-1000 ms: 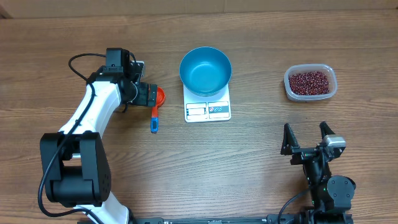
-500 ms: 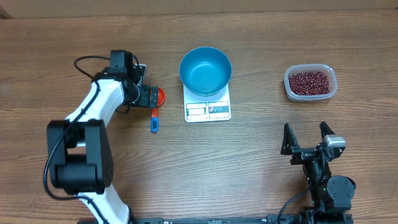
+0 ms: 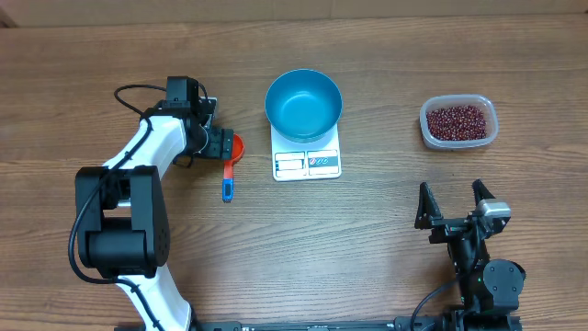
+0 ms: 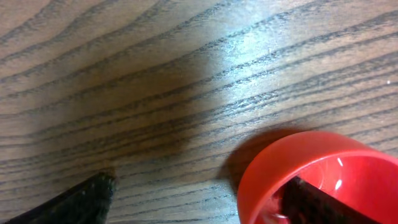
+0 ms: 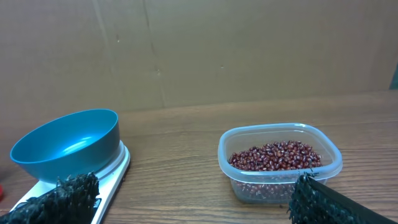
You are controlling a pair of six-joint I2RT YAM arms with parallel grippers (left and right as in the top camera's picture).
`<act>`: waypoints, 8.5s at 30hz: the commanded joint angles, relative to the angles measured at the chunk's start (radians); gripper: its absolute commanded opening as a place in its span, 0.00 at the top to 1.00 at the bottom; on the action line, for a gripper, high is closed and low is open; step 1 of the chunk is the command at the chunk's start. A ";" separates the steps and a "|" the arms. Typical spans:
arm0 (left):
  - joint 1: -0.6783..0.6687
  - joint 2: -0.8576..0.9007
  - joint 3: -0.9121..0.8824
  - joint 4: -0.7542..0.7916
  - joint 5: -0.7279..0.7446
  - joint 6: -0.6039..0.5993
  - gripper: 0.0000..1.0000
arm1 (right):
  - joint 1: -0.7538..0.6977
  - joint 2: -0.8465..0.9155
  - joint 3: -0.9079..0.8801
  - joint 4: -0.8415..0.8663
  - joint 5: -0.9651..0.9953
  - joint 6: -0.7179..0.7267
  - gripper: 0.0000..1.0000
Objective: Scoop item into bowl and weigh 150g on scale
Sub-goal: 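Lower the left gripper and grasp the red scoop's cup rim, then lift the red scoop with the left gripper toward the scale, then grasp the scoop's blue handle with the right gripper from the left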
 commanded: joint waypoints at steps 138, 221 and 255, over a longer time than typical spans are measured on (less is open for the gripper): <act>-0.213 -0.317 0.397 -0.769 -0.223 -1.258 0.96 | 0.008 -0.010 -0.011 0.003 0.013 0.001 0.00; -0.417 -0.316 0.397 -0.641 -0.171 -1.709 0.96 | -0.061 0.497 0.621 -0.481 -0.199 0.389 0.00; -0.521 -0.303 0.396 -0.591 -0.071 -1.841 0.96 | 0.155 1.342 0.835 0.065 -1.048 0.669 0.08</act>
